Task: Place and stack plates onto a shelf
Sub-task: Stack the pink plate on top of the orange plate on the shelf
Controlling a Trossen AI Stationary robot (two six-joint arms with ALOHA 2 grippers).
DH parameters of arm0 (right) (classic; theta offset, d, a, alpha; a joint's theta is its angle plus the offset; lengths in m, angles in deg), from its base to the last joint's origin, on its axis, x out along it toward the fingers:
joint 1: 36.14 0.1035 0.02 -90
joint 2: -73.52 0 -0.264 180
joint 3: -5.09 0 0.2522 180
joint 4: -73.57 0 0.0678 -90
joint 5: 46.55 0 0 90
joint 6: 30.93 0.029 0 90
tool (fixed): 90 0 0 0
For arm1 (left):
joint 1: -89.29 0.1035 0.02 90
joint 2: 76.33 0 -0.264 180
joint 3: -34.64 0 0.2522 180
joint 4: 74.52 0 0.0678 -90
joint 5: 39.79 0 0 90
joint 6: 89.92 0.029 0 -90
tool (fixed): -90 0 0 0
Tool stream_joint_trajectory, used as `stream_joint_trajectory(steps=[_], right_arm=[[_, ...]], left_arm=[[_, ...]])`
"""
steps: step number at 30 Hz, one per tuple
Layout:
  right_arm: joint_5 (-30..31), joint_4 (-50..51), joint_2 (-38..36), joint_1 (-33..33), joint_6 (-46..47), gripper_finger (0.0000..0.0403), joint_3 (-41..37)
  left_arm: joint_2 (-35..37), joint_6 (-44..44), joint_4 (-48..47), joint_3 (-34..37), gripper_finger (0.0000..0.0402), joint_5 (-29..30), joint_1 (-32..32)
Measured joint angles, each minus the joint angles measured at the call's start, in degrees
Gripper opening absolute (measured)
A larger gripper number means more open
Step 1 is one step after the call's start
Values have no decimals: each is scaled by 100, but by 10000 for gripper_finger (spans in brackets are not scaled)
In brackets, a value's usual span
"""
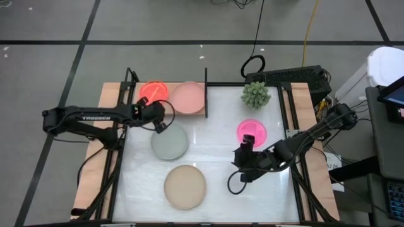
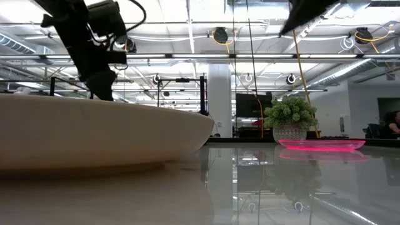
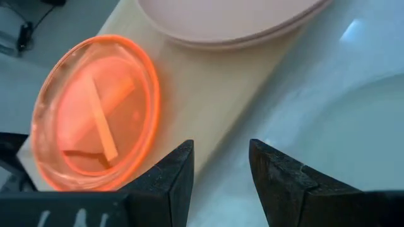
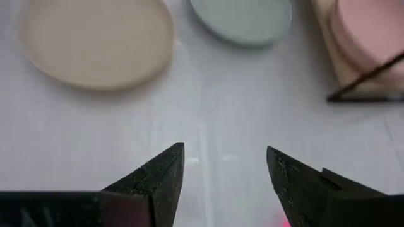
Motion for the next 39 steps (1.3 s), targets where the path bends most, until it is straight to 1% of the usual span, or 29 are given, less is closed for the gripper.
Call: stream_joint_trajectory(steps=[7, 10, 16, 20, 28, 32, 39], right_arm=[[-24, 9, -40, -290, 396, 206, -972], [-162, -154, -42, -406, 460, 205, -1486], [-148, -658, -42, -548, 455, 205, -2488], [-148, -911, -42, -650, 394, 205, -2879], [-135, -1273, -61, -841, 359, 204, -3348], [-143, -1293, -61, -861, 395, 181, -3385], [-168, -1262, -50, -863, 386, 100, -3391]], left_arm=[[191, -435, -17, 0, 159, -10, -685], [186, -564, 0, 0, 159, -9, -934], [186, -722, 128, 0, 159, -9, -1343], [186, -724, 328, 1, 159, -6, -1545], [186, -675, 687, 1, 159, 3, -1769], [186, -670, 692, 1, 159, 2, -1814], [186, -665, 699, 1, 159, 3, -1830]])
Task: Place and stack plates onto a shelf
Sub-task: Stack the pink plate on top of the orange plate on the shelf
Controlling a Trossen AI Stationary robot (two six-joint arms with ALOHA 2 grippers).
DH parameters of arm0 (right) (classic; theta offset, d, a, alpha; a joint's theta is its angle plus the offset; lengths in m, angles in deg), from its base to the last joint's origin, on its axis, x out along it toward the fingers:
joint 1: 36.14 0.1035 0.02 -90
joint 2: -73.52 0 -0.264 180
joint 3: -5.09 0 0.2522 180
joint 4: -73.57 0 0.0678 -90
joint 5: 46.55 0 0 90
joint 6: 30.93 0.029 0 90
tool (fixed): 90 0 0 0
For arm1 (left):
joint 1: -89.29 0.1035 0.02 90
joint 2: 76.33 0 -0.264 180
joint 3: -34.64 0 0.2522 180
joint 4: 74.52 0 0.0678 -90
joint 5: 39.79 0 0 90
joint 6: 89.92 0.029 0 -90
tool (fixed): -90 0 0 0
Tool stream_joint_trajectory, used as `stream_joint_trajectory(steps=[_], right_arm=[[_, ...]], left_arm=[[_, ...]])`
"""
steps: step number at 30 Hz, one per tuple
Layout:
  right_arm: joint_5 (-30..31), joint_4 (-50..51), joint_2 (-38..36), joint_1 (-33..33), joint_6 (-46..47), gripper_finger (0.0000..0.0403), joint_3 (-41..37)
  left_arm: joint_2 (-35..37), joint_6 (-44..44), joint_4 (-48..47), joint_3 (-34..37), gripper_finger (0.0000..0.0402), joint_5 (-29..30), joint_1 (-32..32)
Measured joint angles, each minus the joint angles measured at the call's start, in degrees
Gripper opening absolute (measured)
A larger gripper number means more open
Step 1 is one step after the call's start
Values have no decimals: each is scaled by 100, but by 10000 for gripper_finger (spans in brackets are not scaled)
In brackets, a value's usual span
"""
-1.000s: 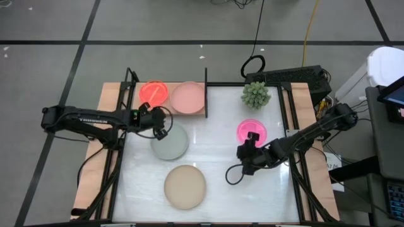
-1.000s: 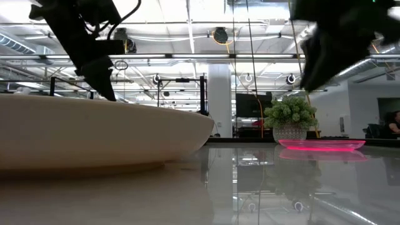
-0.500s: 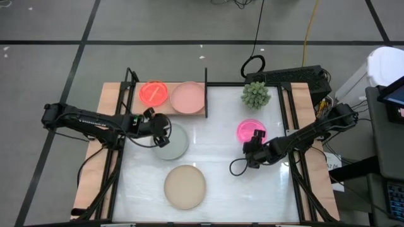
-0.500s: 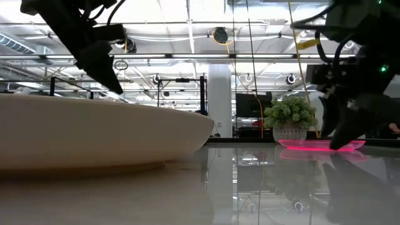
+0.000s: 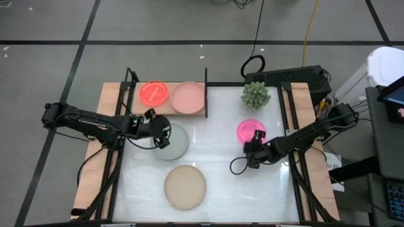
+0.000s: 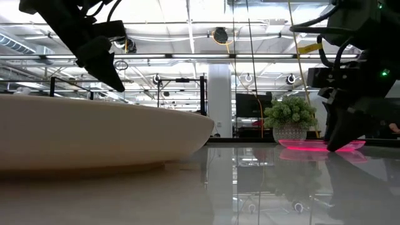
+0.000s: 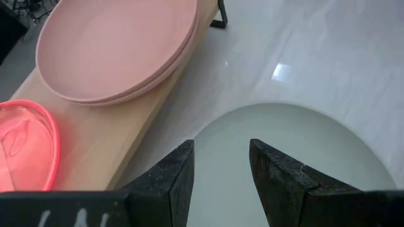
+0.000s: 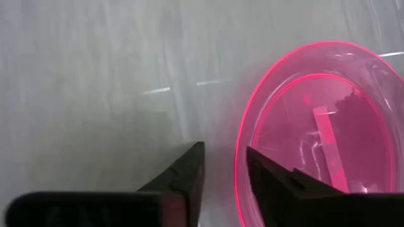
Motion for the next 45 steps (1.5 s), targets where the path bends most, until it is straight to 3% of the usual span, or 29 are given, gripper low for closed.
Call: stream_joint_trajectory(steps=[12, 25, 45], right_arm=[[34, 64, 11, -7, -52, 3, -15], [25, -34, 11, -7, -332, 0, 151], [348, 12, 11, -4, -2092, 0, 2232]], left_arm=[[0, -9, 124, 0, 159, -2, 0], [0, 7, 293, 0, 159, -4, 0], [0, 355, 652, 0, 159, -14, -317]])
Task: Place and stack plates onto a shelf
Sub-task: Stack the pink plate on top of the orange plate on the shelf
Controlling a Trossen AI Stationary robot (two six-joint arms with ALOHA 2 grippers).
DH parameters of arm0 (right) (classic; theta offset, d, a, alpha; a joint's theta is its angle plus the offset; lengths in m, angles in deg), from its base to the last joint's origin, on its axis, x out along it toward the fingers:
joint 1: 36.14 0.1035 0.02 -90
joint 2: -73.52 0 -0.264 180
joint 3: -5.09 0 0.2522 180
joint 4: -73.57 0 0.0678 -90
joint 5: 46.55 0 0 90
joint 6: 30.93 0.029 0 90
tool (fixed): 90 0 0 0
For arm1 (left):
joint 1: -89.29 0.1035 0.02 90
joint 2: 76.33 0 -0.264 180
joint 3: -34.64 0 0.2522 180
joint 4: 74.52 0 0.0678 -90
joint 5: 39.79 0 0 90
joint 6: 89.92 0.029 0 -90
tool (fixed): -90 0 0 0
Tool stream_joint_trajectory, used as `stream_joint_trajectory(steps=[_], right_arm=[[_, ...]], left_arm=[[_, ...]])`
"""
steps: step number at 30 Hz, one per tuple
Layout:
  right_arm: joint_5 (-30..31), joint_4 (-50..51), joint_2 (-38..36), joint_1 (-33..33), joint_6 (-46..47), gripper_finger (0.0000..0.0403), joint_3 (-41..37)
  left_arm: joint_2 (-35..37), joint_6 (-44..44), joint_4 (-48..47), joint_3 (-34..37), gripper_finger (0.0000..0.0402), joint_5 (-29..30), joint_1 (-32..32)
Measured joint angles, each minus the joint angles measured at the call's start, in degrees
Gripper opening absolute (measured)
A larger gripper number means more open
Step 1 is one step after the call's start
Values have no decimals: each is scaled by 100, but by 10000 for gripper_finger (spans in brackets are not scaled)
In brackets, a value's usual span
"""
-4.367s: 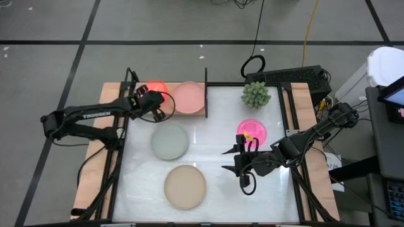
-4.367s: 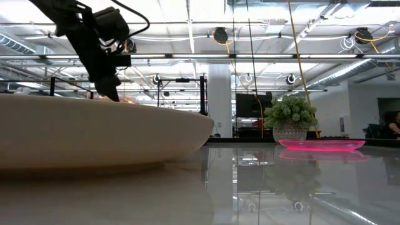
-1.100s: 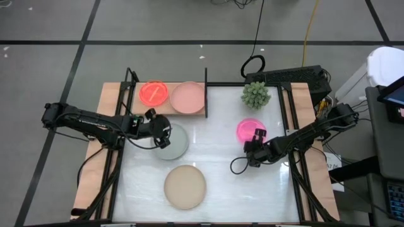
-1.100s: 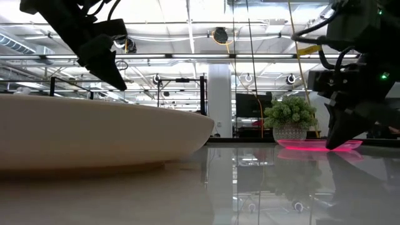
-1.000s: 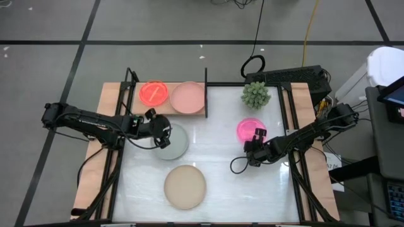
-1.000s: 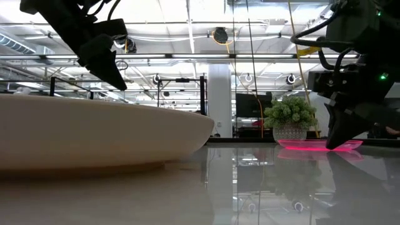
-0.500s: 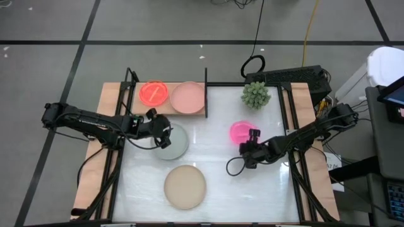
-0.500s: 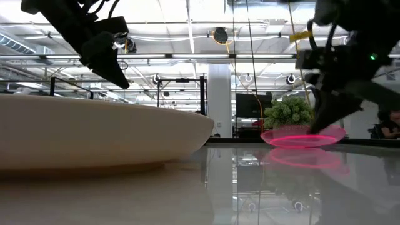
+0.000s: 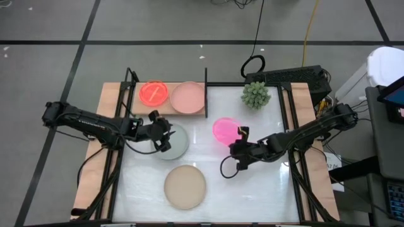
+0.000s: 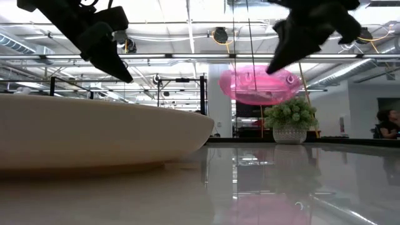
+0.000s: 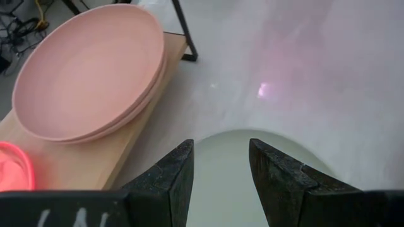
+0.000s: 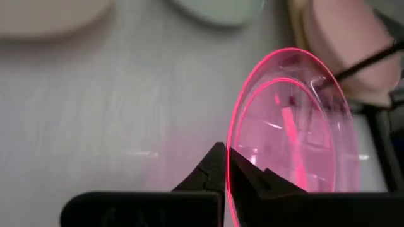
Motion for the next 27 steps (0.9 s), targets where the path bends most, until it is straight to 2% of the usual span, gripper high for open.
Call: stream_joint_trajectory(steps=[7, 21, 27], right_arm=[[129, -75, 0, 0, -300, 0, 406], [-18, -156, 66, 28, -274, 0, 404], [-206, -679, 63, 28, -496, 0, 246]], left_arm=[[0, 87, 0, 0, 159, 1, -193], [0, -362, -28, 0, 159, -30, -772], [-2, -317, 277, 0, 159, -39, -982]])
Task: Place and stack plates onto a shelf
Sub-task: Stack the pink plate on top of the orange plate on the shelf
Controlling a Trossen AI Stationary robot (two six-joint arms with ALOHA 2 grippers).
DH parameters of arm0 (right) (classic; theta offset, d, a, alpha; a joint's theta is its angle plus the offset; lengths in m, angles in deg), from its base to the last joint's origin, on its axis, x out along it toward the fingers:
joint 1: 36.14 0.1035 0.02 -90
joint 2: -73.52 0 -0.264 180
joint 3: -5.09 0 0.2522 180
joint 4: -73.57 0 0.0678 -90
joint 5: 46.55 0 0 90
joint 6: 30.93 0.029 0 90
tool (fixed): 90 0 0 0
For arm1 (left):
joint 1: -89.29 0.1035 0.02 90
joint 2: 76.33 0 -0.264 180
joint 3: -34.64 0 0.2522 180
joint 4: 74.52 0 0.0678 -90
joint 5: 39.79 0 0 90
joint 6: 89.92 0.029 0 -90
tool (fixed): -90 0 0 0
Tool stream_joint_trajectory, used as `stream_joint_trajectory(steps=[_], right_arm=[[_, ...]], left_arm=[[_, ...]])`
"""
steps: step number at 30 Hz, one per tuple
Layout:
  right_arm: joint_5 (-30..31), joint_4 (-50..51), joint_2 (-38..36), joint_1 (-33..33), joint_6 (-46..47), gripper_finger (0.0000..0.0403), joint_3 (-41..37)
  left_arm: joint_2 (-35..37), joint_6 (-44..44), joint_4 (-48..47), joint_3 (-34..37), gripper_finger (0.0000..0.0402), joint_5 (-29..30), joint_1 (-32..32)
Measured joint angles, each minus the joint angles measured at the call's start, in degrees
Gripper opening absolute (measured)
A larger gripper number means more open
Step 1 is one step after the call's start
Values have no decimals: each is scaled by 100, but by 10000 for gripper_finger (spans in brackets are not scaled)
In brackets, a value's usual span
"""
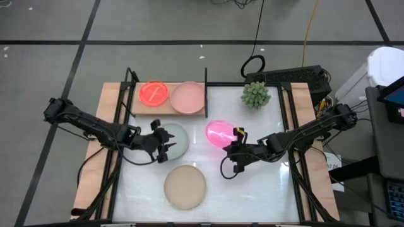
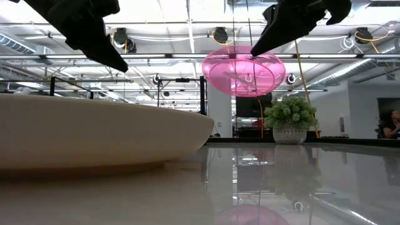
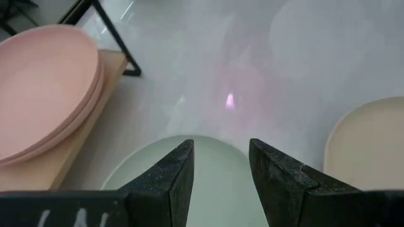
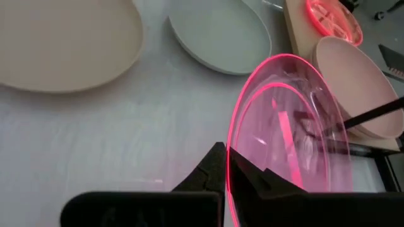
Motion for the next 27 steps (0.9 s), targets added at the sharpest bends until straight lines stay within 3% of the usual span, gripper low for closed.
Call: stream_joint_trajectory(steps=[11, 19, 27], right_arm=[[-395, -708, 0, -11, -84, 0, -257], [-1263, -1328, 1, -166, -285, 0, -322], [-2033, -2089, 448, -245, -1025, 0, -322]], left_arm=[[-48, -94, 1, 2, 159, 0, -401], [-69, 1482, 1407, 2, 158, -33, -688], [-711, 2749, 2495, -4, 123, -700, -459]])
